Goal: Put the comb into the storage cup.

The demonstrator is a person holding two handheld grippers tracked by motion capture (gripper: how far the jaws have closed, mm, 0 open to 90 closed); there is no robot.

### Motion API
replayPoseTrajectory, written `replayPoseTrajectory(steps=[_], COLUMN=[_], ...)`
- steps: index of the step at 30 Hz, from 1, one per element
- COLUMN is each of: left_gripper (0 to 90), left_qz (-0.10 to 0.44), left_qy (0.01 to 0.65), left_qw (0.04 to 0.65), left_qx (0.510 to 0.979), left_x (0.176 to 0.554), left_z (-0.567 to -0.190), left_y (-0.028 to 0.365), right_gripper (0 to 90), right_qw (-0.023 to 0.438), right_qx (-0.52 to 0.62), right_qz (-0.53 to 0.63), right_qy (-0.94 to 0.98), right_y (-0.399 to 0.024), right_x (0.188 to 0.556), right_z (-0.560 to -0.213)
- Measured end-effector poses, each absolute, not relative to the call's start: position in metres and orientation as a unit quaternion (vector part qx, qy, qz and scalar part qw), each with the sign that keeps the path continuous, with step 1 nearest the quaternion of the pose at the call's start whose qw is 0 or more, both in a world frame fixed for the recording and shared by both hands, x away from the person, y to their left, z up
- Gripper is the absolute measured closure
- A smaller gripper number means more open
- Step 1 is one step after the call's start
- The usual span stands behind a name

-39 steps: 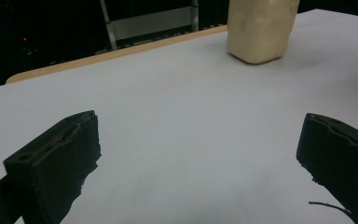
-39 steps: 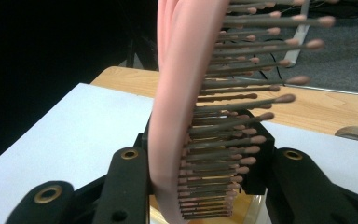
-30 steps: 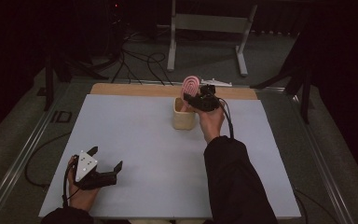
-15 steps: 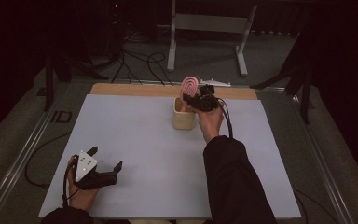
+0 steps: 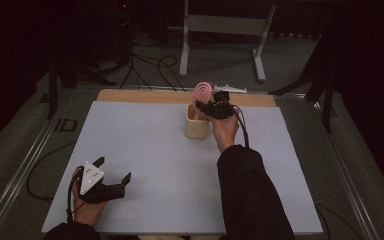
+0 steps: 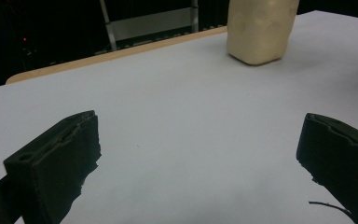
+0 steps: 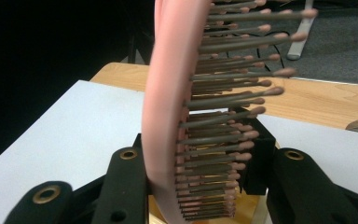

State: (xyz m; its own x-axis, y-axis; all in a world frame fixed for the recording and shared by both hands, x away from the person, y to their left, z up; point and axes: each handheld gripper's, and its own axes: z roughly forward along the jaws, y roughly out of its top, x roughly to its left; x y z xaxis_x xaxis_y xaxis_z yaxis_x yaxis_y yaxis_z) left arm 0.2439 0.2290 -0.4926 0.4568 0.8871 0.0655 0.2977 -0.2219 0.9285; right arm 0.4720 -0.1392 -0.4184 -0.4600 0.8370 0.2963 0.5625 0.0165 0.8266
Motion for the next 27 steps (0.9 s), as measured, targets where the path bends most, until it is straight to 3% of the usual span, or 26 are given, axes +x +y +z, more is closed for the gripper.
replayPoseTrajectory(steps=[13, 27], left_gripper=[0.2, 0.2], left_qz=[0.315, 0.314], left_qy=[0.415, 0.413], left_qw=[0.468, 0.466], left_qx=[0.714, 0.716], left_x=[0.244, 0.244], left_z=[-0.492, -0.493], left_y=[0.229, 0.228], right_gripper=[60.5, 53.4], right_qw=[0.130, 0.140], right_qx=[0.507, 0.517], right_qz=[0.493, 0.487], right_qy=[0.695, 0.690], right_y=[-0.141, -0.149], right_x=[0.478, 0.478], right_z=[-0.419, -0.418])
